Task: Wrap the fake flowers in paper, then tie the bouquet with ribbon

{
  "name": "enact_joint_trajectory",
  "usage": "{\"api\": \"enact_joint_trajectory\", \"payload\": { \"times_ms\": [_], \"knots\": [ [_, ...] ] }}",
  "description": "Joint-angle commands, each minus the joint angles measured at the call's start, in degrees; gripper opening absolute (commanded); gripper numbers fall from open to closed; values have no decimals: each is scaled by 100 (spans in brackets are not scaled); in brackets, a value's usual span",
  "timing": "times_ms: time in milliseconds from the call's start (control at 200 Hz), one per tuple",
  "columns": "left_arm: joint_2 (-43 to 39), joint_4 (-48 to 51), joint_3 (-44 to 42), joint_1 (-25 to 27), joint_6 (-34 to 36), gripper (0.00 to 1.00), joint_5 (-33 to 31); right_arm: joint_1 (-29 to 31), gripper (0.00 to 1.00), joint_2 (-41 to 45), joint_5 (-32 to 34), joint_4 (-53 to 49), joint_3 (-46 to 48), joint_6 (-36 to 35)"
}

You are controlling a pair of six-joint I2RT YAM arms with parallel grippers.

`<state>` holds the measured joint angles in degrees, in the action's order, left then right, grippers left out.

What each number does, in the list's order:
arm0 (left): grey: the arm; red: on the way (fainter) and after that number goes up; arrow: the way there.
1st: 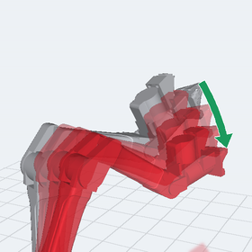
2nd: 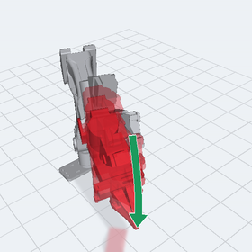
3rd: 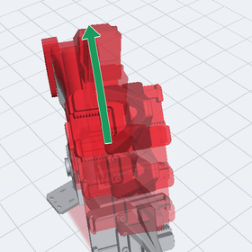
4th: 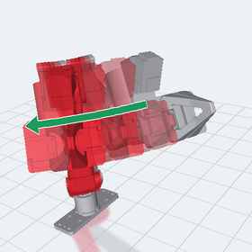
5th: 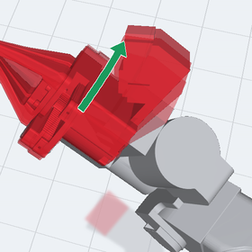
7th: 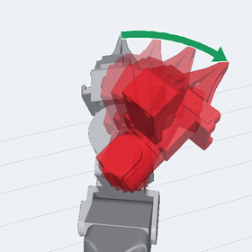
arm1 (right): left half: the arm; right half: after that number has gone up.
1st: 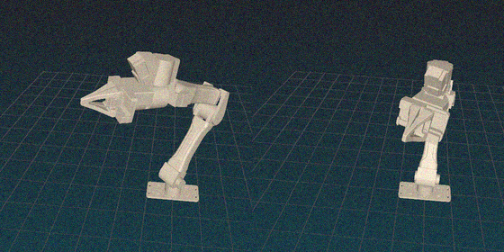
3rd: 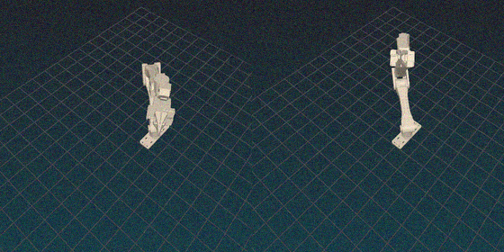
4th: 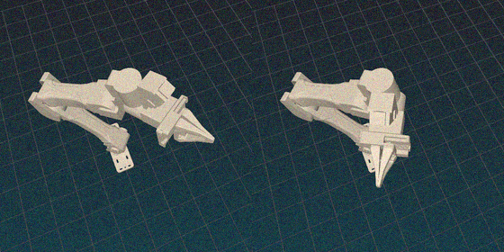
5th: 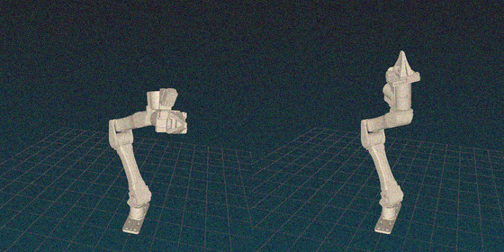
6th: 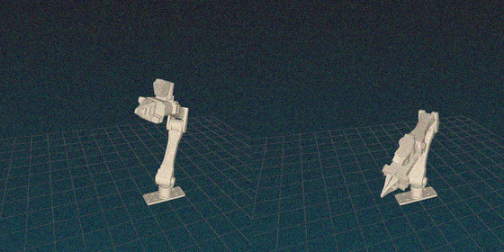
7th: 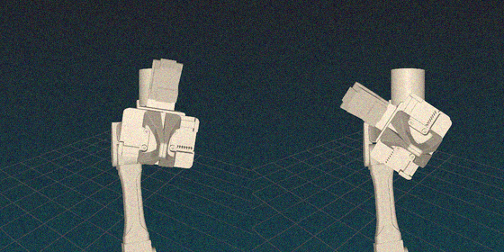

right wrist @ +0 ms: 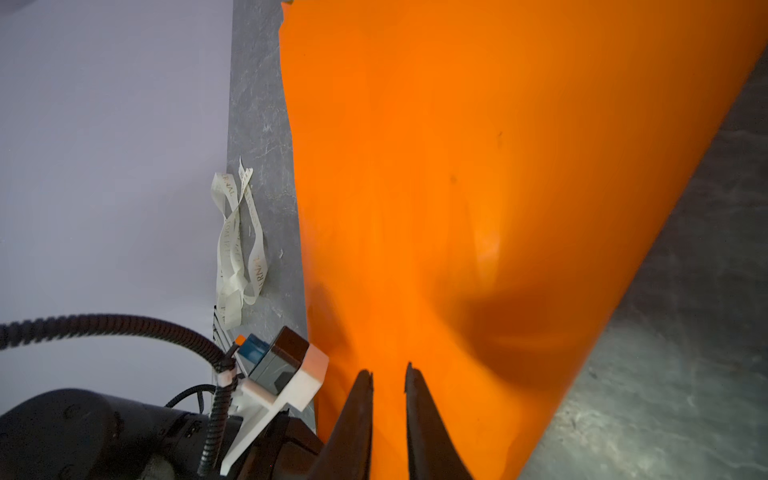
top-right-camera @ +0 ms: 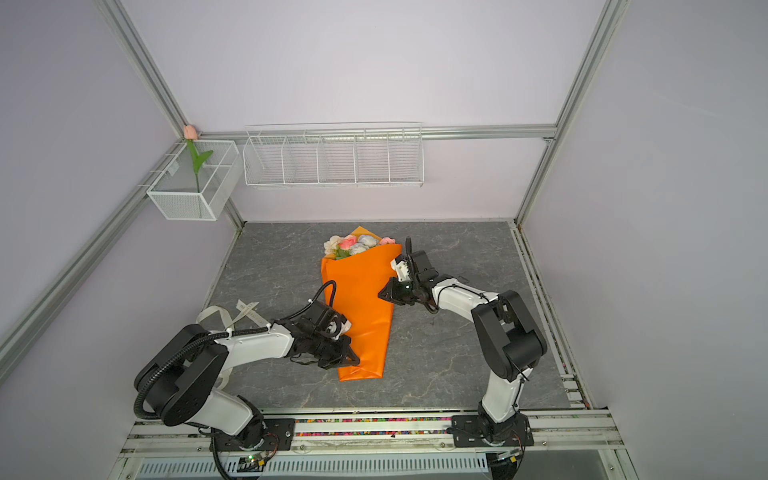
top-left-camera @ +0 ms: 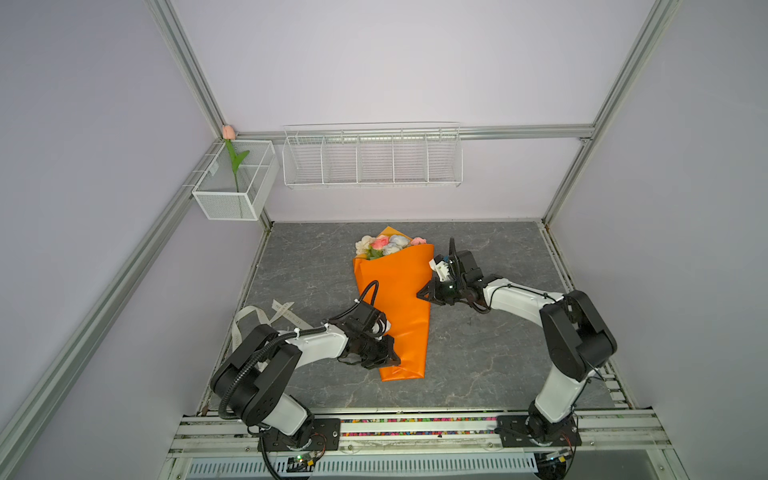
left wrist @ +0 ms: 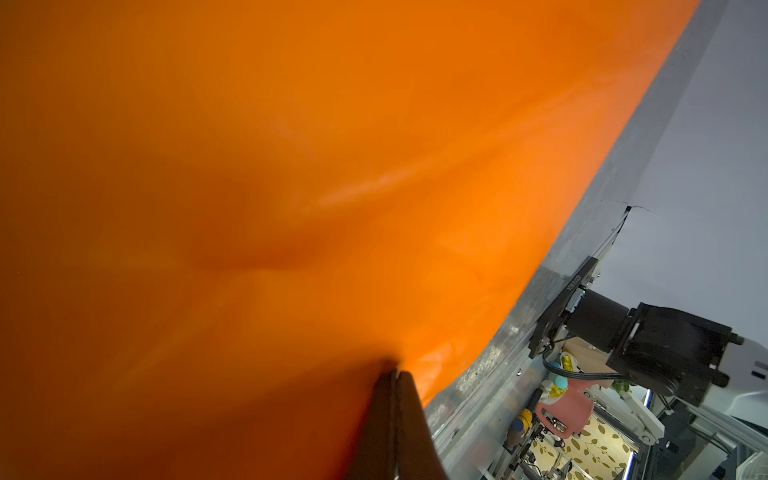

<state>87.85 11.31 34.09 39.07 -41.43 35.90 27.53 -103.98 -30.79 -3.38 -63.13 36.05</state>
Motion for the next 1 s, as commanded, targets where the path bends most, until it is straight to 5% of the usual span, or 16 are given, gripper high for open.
{"api": "enact_joint_trajectory", "payload": {
  "times_ms": [0,165,730,995],
  "knots": [
    [311,106,-305,13,13,3,-839,-244,19,-332,-359,129,-205,-149],
    [331,80,-357,13,38,3,-830,-507,19,-1008,-621,230,-501,-212],
    [453,205,-458,4,198,0,-975,-647,12,-1986,1208,-1365,-1874,-778],
    [552,203,-456,4,219,0,-967,-1040,11,-2676,1088,-1561,-2709,-606]
  ]
}}
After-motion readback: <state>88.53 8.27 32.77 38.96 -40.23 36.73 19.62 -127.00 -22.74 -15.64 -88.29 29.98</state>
